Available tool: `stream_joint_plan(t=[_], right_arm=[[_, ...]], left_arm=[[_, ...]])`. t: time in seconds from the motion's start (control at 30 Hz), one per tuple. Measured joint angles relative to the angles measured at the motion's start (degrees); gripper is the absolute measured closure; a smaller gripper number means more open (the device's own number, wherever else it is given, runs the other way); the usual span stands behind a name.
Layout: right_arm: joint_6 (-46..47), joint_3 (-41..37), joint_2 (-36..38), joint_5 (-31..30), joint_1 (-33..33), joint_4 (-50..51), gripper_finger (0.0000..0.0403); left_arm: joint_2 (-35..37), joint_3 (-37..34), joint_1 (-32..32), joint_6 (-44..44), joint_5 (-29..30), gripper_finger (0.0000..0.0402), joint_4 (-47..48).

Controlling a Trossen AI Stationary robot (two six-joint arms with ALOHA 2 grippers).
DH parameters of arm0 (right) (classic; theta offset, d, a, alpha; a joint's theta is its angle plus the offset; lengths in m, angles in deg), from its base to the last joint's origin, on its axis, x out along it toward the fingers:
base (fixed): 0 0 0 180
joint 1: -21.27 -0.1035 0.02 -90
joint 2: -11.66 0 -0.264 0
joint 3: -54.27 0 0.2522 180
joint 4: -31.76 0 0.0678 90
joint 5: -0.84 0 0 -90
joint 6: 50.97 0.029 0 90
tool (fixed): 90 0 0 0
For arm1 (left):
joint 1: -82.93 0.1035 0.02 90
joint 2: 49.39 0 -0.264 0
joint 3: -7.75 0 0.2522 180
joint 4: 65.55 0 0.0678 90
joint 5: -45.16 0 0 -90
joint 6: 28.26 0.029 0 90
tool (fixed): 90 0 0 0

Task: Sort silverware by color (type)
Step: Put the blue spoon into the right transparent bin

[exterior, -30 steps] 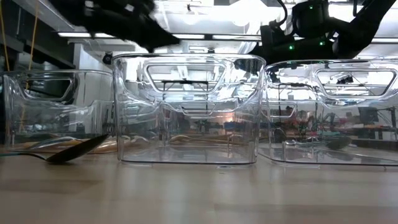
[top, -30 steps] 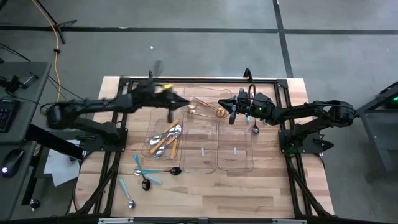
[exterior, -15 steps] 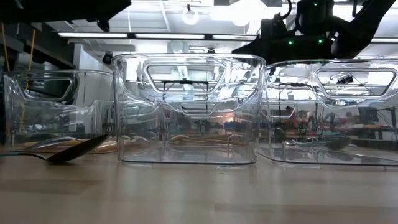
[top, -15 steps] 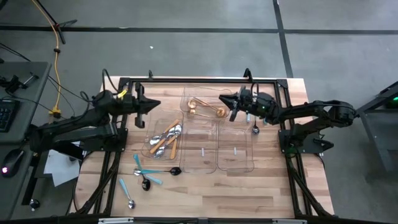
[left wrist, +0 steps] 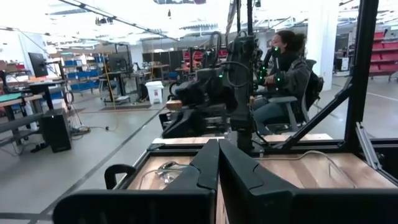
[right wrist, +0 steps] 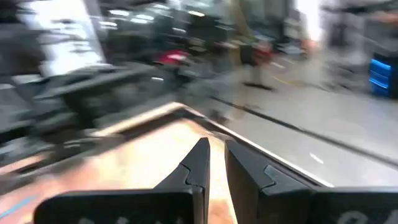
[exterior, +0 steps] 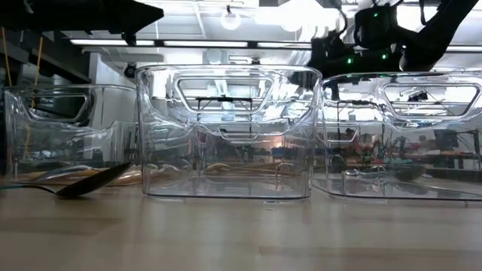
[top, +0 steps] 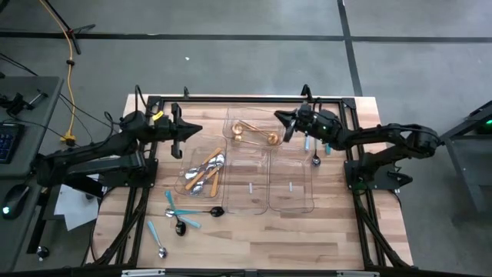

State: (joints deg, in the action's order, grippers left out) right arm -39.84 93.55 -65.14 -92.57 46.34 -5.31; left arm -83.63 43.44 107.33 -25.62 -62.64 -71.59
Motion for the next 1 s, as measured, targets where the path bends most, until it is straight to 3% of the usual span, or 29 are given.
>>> stream_joint_plan(t=[0.37,0.5,0.63,0.83,1.0], right_arm=[[9.7,0.0,0.0,-26.9,9.5,26.9,0.037],[12.4,0.0,0.0,-33.2,12.2,34.7,0.037],[14.7,0.0,0.1,-31.4,14.8,42.8,0.037],[19.0,0.0,0.1,-17.6,19.8,55.7,0.037],[18.6,2.5,0.4,-15.8,20.7,60.9,0.037]], left_arm=[[-0.5,0.0,0.0,0.0,0.0,0.0401,0.8],[-0.5,0.0,0.0,0.0,0.0,0.0401,1.1],[-0.5,0.0,0.0,0.0,0.0,0.0401,1.1],[-0.5,0.0,0.0,0.0,0.0,0.0401,1.1],[-0.5,0.0,0.0,0.0,0.0,0.0401,0.8]])
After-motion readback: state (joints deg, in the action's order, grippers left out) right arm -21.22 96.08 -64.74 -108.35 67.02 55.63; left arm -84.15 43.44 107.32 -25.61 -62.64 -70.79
